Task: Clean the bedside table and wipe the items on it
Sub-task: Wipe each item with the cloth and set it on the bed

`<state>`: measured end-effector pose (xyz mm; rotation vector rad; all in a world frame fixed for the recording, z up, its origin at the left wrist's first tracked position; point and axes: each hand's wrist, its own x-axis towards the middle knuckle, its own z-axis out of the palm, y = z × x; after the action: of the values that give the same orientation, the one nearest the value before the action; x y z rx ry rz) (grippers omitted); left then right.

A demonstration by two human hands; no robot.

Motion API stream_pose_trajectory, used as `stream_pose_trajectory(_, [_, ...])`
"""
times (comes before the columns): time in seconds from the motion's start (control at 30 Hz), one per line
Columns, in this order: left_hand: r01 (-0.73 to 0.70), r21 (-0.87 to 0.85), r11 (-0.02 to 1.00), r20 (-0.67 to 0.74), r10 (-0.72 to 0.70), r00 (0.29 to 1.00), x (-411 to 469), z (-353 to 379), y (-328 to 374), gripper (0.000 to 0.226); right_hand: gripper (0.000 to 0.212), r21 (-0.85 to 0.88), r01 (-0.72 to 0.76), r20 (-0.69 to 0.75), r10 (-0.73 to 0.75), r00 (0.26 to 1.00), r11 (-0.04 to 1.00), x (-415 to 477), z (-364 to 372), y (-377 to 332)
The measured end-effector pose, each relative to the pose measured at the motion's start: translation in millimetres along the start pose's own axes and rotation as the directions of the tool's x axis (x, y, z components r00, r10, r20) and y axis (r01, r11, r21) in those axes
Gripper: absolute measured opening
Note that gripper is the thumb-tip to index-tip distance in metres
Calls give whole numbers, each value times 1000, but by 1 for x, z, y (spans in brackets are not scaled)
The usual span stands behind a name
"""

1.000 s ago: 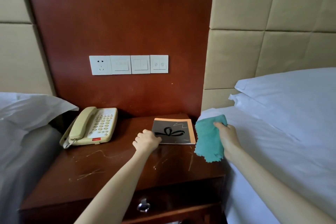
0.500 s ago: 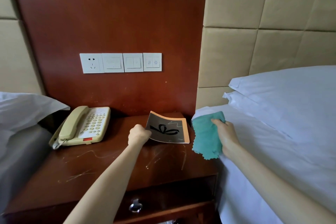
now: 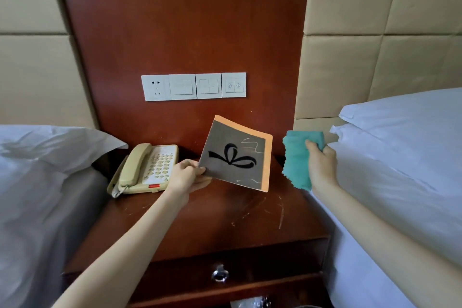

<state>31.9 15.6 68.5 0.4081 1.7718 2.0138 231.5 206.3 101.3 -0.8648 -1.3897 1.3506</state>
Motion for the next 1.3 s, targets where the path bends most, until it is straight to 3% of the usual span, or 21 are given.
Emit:
stream_pose_trajectory(0.1, [6, -48, 999, 25, -5, 1000, -19, -33, 8, 23, 15, -16, 90, 67, -89, 994, 996, -26, 32, -10])
stream_pose_trajectory(0.2, [-14, -79, 997, 46, 17, 999, -37, -66, 10, 21, 24, -131, 269, 316, -217, 923, 954, -61, 68, -13])
stream_pose_trajectory(0.37, [-55, -159, 986, 19, 59, 998, -58, -113, 9, 21, 43, -204, 574, 779, -223, 585, 793, -139, 132, 6])
stream_pose_trajectory(0.53, [-63, -247, 967, -46, 53, 998, -77, -164, 2, 22, 53, -97, 817, 933, -233, 273, 569, -186, 167, 26])
stream_pose_trajectory(0.63, [-41, -315, 948, -84, 16, 996, -84, -190, -1, 25, 65, 32, 947, 977, -211, 38, 319, -196, 171, 33])
stream_pose_trajectory(0.7, [-45, -350, 936, -121, 3, 993, -86, -203, 1, 27, 72, 96, 981, 980, -188, -64, 167, -192, 168, 36])
stream_pose_trajectory(0.77, [-74, -367, 927, -151, 19, 988, -86, -215, 7, 28, 77, 74, 991, 983, -175, -54, 110, -183, 161, 35])
stream_pose_trajectory(0.83, [-112, -373, 921, -161, 54, 985, -87, -224, 13, 28, 77, -20, 992, 981, -189, 44, 128, -171, 151, 33])
stream_pose_trajectory(0.93, [-116, -392, 913, -161, 56, 985, -89, -230, 14, 27, 71, -132, 959, 952, -237, 193, 251, -166, 147, 31])
stream_pose_trajectory(1.03, [-81, -436, 896, -157, 13, 987, -93, -228, 10, 23, 64, -145, 931, 918, -306, 253, 334, -184, 160, 26])
stream_pose_trajectory(1.1, [-71, -452, 889, -154, 1, 988, -95, -226, 9, 22, 61, -109, 934, 918, -326, 226, 339, -200, 170, 26])
stream_pose_trajectory(1.3, [-66, -430, 901, -153, 0, 988, -101, -228, 10, 22, 69, 72, 965, 953, -303, 9, 253, -217, 176, 29])
